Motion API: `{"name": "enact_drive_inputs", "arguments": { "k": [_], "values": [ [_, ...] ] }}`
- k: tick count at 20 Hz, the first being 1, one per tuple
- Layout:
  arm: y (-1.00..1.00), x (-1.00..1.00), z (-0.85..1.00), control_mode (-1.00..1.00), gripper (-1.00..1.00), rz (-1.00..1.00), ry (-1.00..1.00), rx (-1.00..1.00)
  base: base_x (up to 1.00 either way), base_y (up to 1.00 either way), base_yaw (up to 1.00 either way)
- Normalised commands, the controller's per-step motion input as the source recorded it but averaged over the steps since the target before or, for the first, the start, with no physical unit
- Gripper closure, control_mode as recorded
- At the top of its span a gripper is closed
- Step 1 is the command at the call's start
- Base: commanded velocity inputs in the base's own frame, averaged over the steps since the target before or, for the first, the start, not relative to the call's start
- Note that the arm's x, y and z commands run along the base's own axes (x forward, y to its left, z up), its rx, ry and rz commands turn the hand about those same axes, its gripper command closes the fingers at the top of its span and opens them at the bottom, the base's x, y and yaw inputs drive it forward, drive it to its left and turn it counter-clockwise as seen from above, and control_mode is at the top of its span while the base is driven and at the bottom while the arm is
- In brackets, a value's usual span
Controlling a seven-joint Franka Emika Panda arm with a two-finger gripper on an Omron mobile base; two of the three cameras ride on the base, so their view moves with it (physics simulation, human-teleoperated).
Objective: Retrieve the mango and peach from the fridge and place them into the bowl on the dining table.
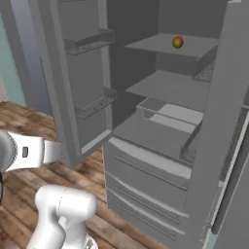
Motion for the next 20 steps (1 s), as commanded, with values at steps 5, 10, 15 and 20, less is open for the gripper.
{"name": "enact_drive_inputs", "arguments": {
  "k": [5, 10, 15, 20],
  "values": [
    [0.0, 0.0, 0.0, 1.0, 1.0, 0.0, 0.0, 0.0, -0.04, 0.0, 0.48],
    [0.0, 0.0, 0.0, 1.0, 1.0, 0.0, 0.0, 0.0, 0.0, 0.07, 0.46],
    [0.0, 0.0, 0.0, 1.0, 1.0, 0.0, 0.0, 0.0, 0.0, 0.15, 0.45],
    [0.0, 0.0, 0.0, 1.0, 1.0, 0.0, 0.0, 0.0, 0.0, 0.17, 0.45]
  ]
}}
